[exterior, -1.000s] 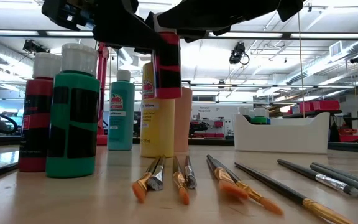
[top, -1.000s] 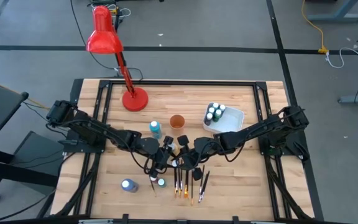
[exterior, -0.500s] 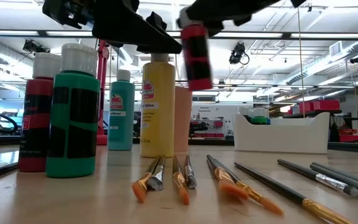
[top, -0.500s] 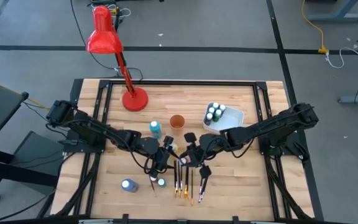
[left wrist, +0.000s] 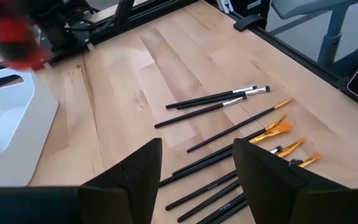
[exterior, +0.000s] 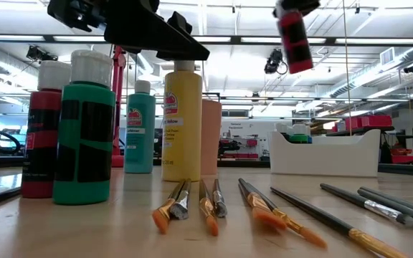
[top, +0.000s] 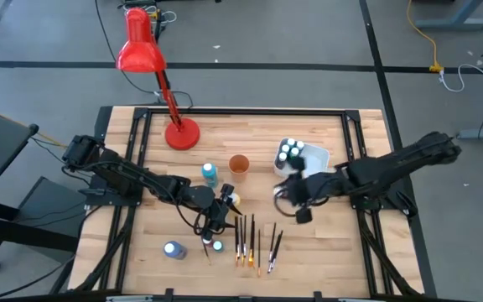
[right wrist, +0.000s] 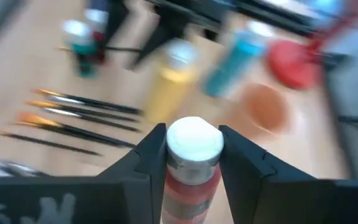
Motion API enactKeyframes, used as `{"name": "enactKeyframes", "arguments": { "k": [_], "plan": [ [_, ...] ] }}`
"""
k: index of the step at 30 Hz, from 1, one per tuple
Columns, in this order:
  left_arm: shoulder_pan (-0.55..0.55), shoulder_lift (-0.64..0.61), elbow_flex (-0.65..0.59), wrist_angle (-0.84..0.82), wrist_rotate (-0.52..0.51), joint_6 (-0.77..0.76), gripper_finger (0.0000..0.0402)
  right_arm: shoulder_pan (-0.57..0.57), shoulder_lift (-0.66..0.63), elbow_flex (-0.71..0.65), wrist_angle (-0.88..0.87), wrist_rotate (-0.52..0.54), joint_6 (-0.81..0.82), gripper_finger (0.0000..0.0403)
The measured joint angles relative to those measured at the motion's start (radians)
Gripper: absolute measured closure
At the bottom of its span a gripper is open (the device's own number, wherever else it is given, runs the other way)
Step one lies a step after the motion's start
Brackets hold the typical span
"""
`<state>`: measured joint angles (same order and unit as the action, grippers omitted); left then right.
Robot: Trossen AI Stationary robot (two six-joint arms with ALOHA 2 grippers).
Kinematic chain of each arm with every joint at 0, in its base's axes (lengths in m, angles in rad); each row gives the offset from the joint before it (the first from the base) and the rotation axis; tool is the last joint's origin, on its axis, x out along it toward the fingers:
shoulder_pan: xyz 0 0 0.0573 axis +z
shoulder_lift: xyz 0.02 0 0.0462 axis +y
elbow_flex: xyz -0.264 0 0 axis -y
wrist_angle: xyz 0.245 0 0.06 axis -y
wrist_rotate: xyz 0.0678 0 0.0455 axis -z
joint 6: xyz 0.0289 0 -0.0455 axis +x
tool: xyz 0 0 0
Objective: Pick & Place Paint Supplies
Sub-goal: Put the red paint bottle into the white bin
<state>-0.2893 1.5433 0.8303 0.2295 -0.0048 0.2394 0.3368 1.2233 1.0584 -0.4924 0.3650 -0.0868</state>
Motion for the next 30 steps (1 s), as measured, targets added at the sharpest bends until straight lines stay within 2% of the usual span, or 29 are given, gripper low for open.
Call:
{"name": "enactKeyframes", "arguments": {
  "k": [3,7,14,19,23,30],
  "plan": [
    [0.0,0.0,0.0,0.0,0.003,0.0,0.0195,0.009,-0.079,-0.021,-0.055,0.141,0.007,0.0281],
    [0.0,0.0,0.0,-0.001,0.024,0.0,0.0195,-0.004,-0.186,-0.144,-0.003,0.217,0.035,0.0284],
    [0.0,0.0,0.0,-0.002,0.028,0.004,0.0195,-0.047,-0.3,-0.544,0.467,0.403,0.04,0.0275],
    [0.012,0.0,-0.001,-0.001,0.028,0.004,0.0195,-0.097,-0.299,-0.743,0.781,0.422,0.071,0.0275],
    [0.026,0.0,-0.001,0.007,0.033,0.004,0.0195,-0.14,-0.298,-0.841,0.974,0.445,0.072,0.0275],
    [0.026,0.001,-0.001,0.007,0.035,0.004,0.0195,-0.209,-0.27,-0.927,1.029,0.404,0.228,0.0275]
  ]
}}
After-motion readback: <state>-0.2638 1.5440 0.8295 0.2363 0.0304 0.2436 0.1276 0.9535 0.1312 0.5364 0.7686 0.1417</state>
